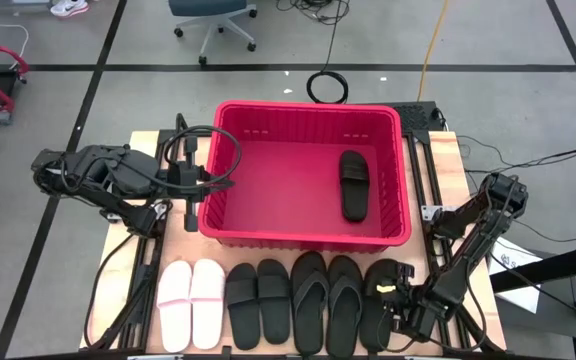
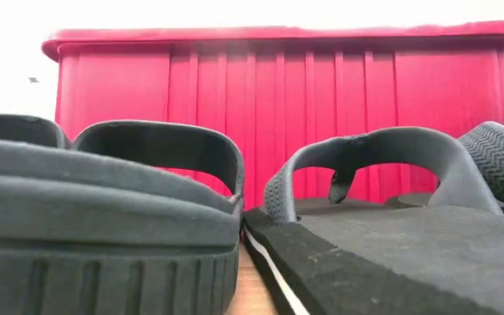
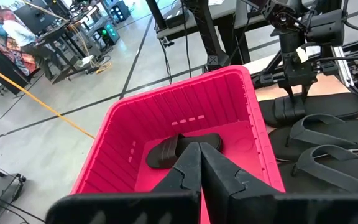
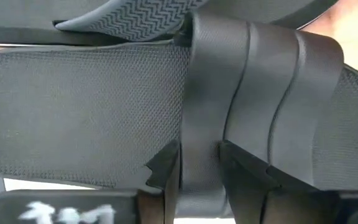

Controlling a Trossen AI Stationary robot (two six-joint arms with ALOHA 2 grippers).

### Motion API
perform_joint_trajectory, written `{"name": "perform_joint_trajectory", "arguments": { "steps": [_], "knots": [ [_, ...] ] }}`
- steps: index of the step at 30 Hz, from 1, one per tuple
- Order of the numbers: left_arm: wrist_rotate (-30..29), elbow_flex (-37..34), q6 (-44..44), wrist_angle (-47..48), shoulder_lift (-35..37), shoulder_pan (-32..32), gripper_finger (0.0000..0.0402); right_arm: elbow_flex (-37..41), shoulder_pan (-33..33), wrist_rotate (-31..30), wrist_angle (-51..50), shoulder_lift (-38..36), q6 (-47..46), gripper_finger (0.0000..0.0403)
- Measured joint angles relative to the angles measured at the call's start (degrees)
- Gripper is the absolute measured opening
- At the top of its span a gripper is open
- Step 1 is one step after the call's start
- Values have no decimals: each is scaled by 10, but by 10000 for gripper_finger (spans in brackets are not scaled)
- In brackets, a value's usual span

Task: Pick and place slides into bin
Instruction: Put the black slide into the red bin

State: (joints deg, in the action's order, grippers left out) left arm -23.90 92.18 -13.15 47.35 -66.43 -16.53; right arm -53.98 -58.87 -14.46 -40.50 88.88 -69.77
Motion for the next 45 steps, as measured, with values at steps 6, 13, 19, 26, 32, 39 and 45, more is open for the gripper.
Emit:
{"name": "perform_joint_trajectory", "arguments": {
  "steps": [6, 13, 19, 26, 32, 39, 45],
  "knots": [
    [0, 0, -1, 0, 0, 0, 3, 0, 4, 12, 11, -6, -53, 102],
    [0, 0, -1, 0, 0, 0, 9, 0, 20, 30, 4, -34, -60, 90],
    [0, 0, 1, 0, 0, 0, 2, 0, 39, 62, -31, -57, -60, 44],
    [0, 0, 4, 0, 0, 0, 9, 1, 45, 83, -44, -93, -67, 3],
    [0, 0, 2, 0, 0, 0, 1, 0, 45, 73, -62, -133, -96, 0],
    [0, 0, 2, 8, 0, 0, 9, 0, 45, 94, -89, -149, -113, 0],
    [0, 0, 2, 9, 0, 0, 2, -9, 34, 204, -82, -149, -136, 0]
  ]
}}
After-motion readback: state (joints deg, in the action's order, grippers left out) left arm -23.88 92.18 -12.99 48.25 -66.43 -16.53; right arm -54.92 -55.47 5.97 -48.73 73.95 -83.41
